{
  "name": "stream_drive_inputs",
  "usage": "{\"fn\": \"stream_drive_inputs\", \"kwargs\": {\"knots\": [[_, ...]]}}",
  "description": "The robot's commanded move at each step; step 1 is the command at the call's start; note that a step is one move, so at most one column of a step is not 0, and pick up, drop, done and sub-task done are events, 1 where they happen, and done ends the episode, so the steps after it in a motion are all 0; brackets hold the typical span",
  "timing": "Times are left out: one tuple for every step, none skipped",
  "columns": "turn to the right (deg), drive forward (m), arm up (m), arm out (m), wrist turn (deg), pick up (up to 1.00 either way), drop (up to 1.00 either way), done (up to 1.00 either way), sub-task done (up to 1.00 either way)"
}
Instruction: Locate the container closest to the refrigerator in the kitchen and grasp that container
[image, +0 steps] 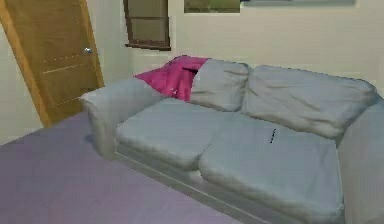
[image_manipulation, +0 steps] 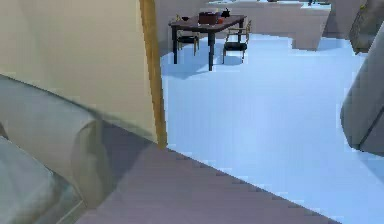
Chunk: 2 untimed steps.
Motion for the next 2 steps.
{"fn": "stream_drive_inputs", "kwargs": {"knots": [[30.0, 0.00, 0.00, 0.00, 0.0, 0.00, 0.00, 0.00, 0.00], [0.0, 0.05, 0.00, 0.00, 0.0, 0.00, 0.00, 0.00, 0.00]]}}
